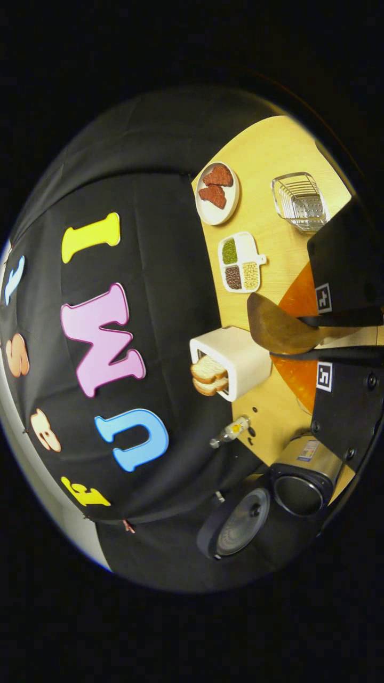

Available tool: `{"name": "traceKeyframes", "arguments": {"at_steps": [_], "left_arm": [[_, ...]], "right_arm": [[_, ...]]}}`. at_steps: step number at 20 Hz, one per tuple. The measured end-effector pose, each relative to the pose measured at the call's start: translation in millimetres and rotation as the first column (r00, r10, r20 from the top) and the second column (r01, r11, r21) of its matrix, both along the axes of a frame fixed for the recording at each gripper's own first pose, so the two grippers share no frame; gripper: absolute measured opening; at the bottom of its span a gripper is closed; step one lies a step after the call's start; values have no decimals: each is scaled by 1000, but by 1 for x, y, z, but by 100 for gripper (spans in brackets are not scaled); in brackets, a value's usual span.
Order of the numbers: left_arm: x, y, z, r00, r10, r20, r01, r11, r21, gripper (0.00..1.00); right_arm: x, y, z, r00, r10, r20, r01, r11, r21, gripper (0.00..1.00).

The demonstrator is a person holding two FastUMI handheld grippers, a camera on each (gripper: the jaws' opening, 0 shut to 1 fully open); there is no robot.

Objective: Close the left gripper, press the button to open the rice cooker; take a wooden spoon from the chopstick holder with the right hand, scoop a spoonful of rice and pour it into the rice cooker, then put the wooden spoon back into the chopstick holder.

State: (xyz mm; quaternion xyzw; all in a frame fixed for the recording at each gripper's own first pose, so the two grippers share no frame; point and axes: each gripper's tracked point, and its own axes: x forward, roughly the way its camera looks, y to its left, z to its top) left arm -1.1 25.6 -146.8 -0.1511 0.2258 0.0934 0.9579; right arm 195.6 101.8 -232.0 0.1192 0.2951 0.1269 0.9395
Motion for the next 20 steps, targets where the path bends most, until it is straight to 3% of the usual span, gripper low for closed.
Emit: {"name": "traceKeyframes", "arguments": {"at_steps": [5,10,20], "left_arm": [[-10,21,-25,999,3,-35,-5,999,-51,95],[-3,37,-31,999,-25,-28,23,999,-40,95],[-14,56,-39,999,-16,-33,14,997,-77,95]], "right_arm": [[-15,12,-38,997,17,-70,-23,995,-96,18],[-24,28,-63,994,66,-82,-81,975,-205,18],[-31,82,-74,972,-40,-230,28,998,-55,18]]}}
